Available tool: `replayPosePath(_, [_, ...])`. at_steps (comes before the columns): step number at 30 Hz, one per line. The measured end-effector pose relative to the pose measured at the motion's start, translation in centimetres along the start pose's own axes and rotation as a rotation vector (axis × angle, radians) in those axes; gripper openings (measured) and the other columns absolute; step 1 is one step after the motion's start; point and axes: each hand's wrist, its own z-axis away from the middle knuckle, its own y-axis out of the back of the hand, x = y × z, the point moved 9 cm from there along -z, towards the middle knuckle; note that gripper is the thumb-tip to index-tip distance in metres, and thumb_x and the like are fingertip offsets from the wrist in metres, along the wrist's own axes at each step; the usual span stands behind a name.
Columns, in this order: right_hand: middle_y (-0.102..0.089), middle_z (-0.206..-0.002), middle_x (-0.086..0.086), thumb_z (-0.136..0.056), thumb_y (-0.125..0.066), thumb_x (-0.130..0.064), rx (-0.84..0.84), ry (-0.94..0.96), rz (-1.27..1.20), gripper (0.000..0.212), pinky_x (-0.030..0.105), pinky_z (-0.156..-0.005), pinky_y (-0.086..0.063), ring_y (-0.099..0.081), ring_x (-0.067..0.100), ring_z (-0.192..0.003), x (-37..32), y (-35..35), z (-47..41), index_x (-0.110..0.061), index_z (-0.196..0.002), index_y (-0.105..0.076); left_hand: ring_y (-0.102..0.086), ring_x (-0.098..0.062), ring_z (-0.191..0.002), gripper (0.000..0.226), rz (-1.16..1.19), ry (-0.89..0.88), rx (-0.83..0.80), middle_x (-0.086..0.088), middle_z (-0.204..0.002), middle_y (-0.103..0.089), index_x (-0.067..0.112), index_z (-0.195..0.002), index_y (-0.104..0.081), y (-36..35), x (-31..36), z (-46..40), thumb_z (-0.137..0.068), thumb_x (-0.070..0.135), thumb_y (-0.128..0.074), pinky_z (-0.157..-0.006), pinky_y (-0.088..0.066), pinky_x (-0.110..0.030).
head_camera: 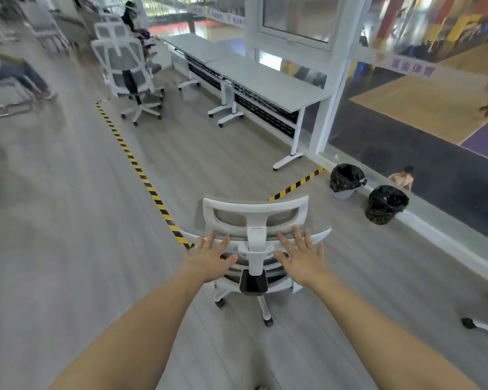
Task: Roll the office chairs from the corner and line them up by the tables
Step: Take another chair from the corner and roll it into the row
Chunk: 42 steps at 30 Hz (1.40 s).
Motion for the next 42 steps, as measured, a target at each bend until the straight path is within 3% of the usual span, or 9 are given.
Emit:
replayPosePath(13, [0.024, -0.170, -0.007, -0.100, -0.016, -0.073, -0.012, 0.227, 0.064, 0.063, 0.060, -0.124, 0.007, 0.027, 0.023, -0.155, -13.2, 4.8, -25.8, -0.058, -0.158, 0.003, 0.026, -0.026, -0.156, 0.077, 0.151, 0.181, 0.092, 0.007, -0.167, 0.033, 0.059, -0.155, 0.018, 9.7, -13.5, -16.3, -0.093, 0.083, -0.021, -0.115, 0.006, -0.078])
replayPosePath(29, [0.026, -0.169, -0.006, -0.103, -0.014, -0.071, -0.188, 0.281, 0.170, 0.059, 0.063, -0.122, 0.008, 0.027, 0.021, -0.155, -34.4, 12.2, -60.4, -0.058, -0.157, 0.007, 0.025, -0.032, -0.156, 0.080, 0.194, 0.264, 0.015, 0.005, -0.167, 0.034, 0.055, -0.156, 0.020, 29.1, -33.3, -41.7, -0.092, 0.085, -0.019, -0.111, 0.003, -0.082])
replayPosePath(42, [0.023, -0.170, -0.007, -0.103, -0.018, -0.069, -0.135, 0.363, 0.112, 0.058, 0.061, -0.123, 0.009, 0.026, 0.018, -0.155, -51.4, 17.0, -90.9, -0.059, -0.158, -0.001, 0.021, -0.029, -0.157, 0.080, 0.237, 0.332, 0.047, 0.007, -0.168, 0.033, 0.054, -0.159, 0.012, 45.6, -50.2, -65.3, -0.094, 0.083, -0.025, -0.112, -0.001, -0.082])
